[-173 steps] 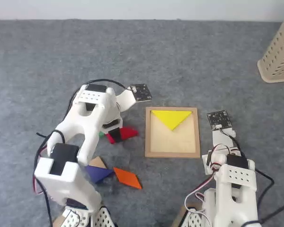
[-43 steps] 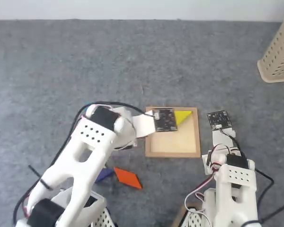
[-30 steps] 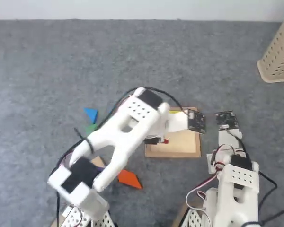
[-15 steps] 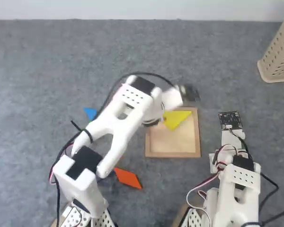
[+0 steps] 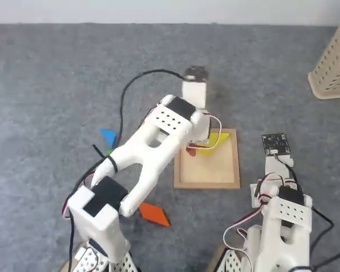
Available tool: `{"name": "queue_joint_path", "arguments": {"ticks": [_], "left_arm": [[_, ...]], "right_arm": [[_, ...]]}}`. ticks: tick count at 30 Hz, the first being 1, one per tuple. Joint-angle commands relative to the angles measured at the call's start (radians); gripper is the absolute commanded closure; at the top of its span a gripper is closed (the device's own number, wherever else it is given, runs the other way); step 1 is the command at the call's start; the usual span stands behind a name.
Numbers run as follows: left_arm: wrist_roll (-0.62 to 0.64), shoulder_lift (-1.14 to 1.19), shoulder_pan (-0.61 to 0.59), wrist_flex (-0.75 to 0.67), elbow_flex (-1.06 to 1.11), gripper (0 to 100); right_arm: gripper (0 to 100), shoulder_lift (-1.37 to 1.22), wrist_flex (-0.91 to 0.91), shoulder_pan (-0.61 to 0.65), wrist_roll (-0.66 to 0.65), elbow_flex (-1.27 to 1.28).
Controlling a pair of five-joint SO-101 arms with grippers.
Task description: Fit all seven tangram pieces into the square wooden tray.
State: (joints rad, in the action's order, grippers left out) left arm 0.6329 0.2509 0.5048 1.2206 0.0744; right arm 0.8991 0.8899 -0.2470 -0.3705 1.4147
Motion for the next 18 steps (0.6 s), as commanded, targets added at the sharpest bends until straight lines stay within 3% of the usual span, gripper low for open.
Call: {"name": "queue_joint_path", "arguments": {"ticks": [1, 5, 11, 18], "left_arm": [[0.166, -0.012, 0.0, -0.068, -0.033, 99], [0.169, -0.011, 0.0, -0.08, -0.033, 95], [0.169, -0.011, 0.006, -0.048, -0.031, 75], [0.167, -0.021, -0.012, -0.008, -0.036, 82]], "right_arm": [[75.7, -0.007, -0.016, -0.005, 0.005, -0.005], [75.7, -0.007, -0.016, -0.005, 0.003, -0.005], [75.7, -0.007, -0.016, -0.005, 0.003, -0.005], [75.7, -0.007, -0.016, -0.005, 0.003, -0.005]]}}
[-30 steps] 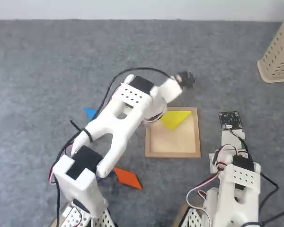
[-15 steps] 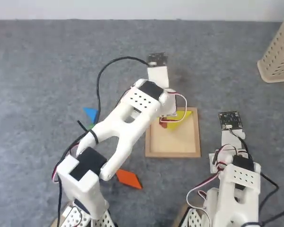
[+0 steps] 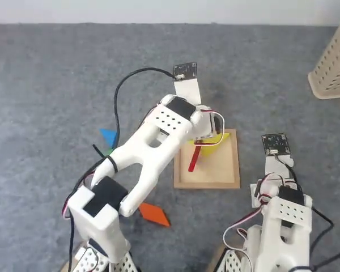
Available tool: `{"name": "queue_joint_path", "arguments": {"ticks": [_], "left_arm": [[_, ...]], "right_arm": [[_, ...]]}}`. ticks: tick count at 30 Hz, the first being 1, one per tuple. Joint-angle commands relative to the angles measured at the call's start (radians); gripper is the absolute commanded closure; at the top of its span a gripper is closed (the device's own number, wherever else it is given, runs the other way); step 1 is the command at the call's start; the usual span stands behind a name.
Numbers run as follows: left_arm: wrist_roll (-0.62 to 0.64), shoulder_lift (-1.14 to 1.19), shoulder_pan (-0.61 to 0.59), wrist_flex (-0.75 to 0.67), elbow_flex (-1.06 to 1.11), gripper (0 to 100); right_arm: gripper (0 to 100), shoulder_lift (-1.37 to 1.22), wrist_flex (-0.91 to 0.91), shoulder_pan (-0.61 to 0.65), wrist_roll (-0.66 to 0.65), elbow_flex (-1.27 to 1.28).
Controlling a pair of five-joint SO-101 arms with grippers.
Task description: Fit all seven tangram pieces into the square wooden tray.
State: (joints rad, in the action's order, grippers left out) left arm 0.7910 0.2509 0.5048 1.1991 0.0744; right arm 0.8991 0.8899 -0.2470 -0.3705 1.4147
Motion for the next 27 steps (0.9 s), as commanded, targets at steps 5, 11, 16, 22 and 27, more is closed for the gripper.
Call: {"name": "queue_joint_path", "arguments": {"ticks": [5, 11, 16, 22, 27], "left_arm": [[-0.002, -0.014, -0.077, 0.008, -0.038, 84], [-0.178, -0.002, -0.086, 0.006, -0.025, 84], [-0.552, 0.008, -0.086, 0.031, 0.001, 84], [-0.707, -0.003, -0.026, -0.015, 0.179, 87], [-0.784, -0.005, 0.094, -0.009, 0.225, 87]], "right_arm": [[75.7, -0.007, -0.016, -0.005, 0.003, -0.005], [75.7, -0.007, -0.016, -0.005, 0.003, -0.005], [75.7, -0.007, -0.016, -0.005, 0.003, -0.005], [75.7, -0.007, -0.016, -0.005, 0.003, -0.005], [75.7, -0.007, -0.016, 0.015, 0.003, -0.003]]}}
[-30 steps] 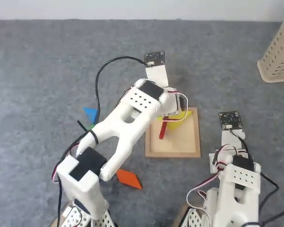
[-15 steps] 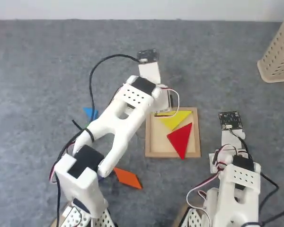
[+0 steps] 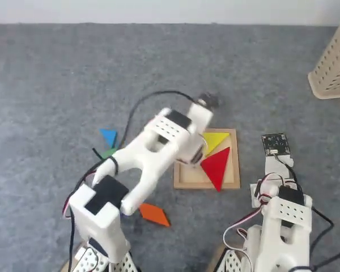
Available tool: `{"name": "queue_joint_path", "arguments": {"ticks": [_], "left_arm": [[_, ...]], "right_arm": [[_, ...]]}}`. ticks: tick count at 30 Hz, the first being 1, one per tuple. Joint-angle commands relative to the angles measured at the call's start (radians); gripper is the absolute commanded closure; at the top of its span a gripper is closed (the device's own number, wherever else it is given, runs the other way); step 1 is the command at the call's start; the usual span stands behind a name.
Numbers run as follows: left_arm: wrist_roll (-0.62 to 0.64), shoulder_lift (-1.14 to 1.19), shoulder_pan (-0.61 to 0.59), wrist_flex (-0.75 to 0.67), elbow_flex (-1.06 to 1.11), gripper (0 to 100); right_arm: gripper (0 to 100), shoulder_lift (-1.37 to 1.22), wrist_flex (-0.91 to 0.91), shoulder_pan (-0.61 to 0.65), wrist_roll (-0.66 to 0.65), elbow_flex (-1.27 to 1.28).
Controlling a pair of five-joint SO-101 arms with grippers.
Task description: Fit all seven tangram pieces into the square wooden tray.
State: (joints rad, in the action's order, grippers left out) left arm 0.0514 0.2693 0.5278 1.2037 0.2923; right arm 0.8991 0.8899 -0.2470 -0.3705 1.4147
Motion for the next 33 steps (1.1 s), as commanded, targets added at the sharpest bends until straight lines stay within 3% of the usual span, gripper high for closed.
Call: {"name": "queue_joint_path", "arguments": {"ticks": [1, 6, 16, 26, 33], "left_arm": [[-0.058, -0.023, 0.103, -0.008, 0.012, 87], [-0.068, -0.011, 0.18, -0.015, 0.019, 87], [-0.075, -0.011, 0.13, -0.186, 0.015, 87], [-0.075, -0.023, 0.132, -0.247, 0.016, 87], [-0.075, -0.199, 0.012, -0.12, -0.005, 87]], "right_arm": [[75.7, -0.007, -0.016, 0.015, 0.003, -0.003], [75.7, -0.007, -0.016, 0.015, 0.003, -0.003], [75.7, -0.007, -0.016, 0.015, 0.003, -0.002], [75.7, -0.007, -0.016, 0.015, 0.003, -0.002], [75.7, -0.007, -0.016, 0.015, 0.003, -0.002]]}}
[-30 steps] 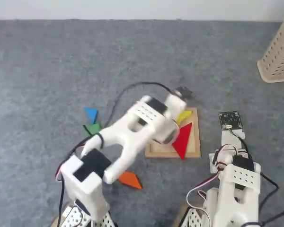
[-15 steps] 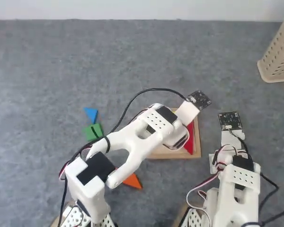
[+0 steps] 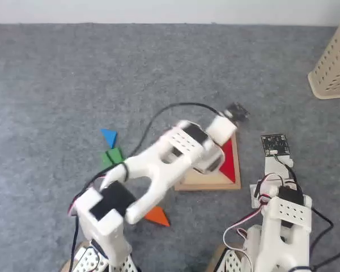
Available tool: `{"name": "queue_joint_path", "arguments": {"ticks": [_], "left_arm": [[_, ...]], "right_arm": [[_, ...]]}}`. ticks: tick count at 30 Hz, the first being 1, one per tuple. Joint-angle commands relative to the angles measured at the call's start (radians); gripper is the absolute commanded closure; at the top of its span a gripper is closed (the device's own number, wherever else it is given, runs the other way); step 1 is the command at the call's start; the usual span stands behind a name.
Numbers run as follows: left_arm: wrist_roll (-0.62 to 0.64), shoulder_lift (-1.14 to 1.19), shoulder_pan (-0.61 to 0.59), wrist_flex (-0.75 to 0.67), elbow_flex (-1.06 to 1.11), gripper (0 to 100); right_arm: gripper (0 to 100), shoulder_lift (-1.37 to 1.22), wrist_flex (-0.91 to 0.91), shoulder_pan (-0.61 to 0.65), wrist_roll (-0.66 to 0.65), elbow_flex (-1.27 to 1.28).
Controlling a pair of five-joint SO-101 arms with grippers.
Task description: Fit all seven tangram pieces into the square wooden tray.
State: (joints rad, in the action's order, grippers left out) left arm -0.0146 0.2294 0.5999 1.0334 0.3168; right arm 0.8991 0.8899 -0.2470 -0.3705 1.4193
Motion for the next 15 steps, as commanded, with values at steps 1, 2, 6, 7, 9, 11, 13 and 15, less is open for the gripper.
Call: {"name": "queue_joint_path", "arguments": {"ticks": [1, 2, 6, 7, 9, 11, 13, 15], "left_arm": [[-0.009, -0.218, -0.084, 0.071, -0.021, 87], [-0.009, -0.281, -0.106, 0.083, 0.002, 87], [-0.009, -0.537, -0.245, 0.103, 0.124, 87], [-0.009, -0.589, -0.301, 0.097, 0.157, 87], [-0.009, -0.68, -0.419, 0.095, 0.223, 87], [-0.009, -0.743, -0.529, 0.098, 0.285, 87], [-0.011, -0.781, -0.624, 0.095, 0.358, 87], [-0.038, -0.795, -0.697, 0.072, 0.435, 87]], "right_arm": [[75.7, -0.007, -0.016, 0.015, 0.003, -0.006], [75.7, -0.007, -0.016, 0.015, 0.003, -0.006], [75.7, -0.007, -0.016, 0.015, 0.003, -0.006], [75.7, -0.007, -0.016, 0.015, 0.003, -0.006], [75.7, -0.007, -0.016, 0.015, 0.003, -0.006], [75.7, -0.007, -0.016, 0.015, 0.003, -0.005], [75.7, -0.007, -0.016, 0.016, 0.003, -0.005], [75.7, -0.007, -0.016, 0.016, 0.003, -0.005]]}}
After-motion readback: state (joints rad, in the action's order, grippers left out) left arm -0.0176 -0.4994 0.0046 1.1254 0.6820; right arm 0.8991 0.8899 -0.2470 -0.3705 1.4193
